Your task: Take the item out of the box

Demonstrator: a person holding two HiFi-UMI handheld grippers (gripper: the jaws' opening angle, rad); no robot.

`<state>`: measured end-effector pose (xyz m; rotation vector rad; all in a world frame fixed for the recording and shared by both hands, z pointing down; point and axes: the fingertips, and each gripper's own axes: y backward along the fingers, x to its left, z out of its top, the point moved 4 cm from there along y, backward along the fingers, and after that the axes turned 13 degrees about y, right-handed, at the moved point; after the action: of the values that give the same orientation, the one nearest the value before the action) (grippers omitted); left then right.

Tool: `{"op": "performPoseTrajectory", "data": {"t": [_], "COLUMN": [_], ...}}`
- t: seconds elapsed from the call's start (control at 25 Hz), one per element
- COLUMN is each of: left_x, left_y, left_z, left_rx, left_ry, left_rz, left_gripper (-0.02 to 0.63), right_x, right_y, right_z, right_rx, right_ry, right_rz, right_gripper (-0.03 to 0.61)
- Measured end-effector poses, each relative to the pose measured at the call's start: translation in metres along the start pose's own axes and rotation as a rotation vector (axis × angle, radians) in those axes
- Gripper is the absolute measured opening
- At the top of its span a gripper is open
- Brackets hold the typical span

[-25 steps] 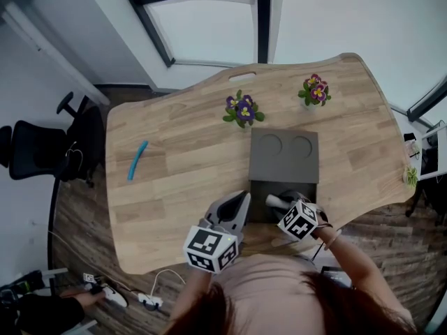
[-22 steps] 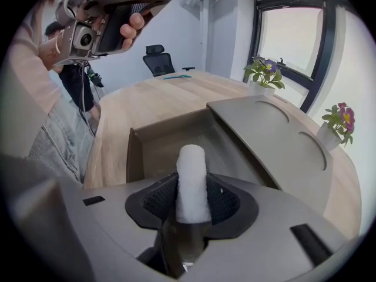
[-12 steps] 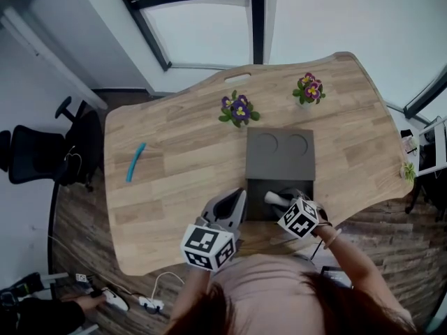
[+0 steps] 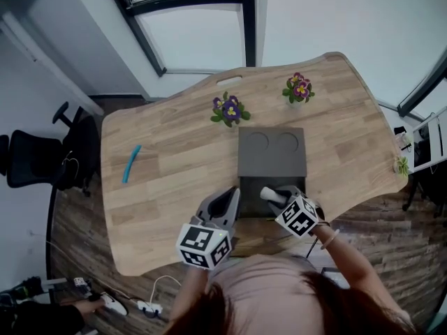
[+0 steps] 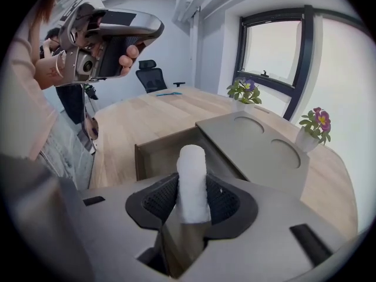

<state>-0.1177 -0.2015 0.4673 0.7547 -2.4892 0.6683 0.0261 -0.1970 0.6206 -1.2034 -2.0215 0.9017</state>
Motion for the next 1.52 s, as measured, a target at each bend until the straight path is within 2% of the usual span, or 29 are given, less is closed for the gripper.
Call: {"op": "performPoseTrajectory", "data": {"t": [0.64,1.04,1.52], "left_x": [-0.031,-0.062,-0.095], "left_y": [0.018,0.027,0.04], "left_z": [-0.01,-0.019,-0.032], "left_rx": [-0.069,-0.112,-0.14], "left_ry": [-0.03,-0.057,-0.088], "left_rz": [0.047,0.066,0.076], "left_gripper": [-0.008,-0.008,-0.008], "right_x": [-0.001,0.002,0.002], "right_y": [0.044,0.076,0.13], "right_z": [0.013,0.005,0.004], "right_rx": [-0.156,-0.265,-0.43], "right_ry": [-0.102,-0.206,-0.326], "right_rz": [-0.083,-0.122,-0.222], "right_gripper": [0.135,0.135,0.135]}}
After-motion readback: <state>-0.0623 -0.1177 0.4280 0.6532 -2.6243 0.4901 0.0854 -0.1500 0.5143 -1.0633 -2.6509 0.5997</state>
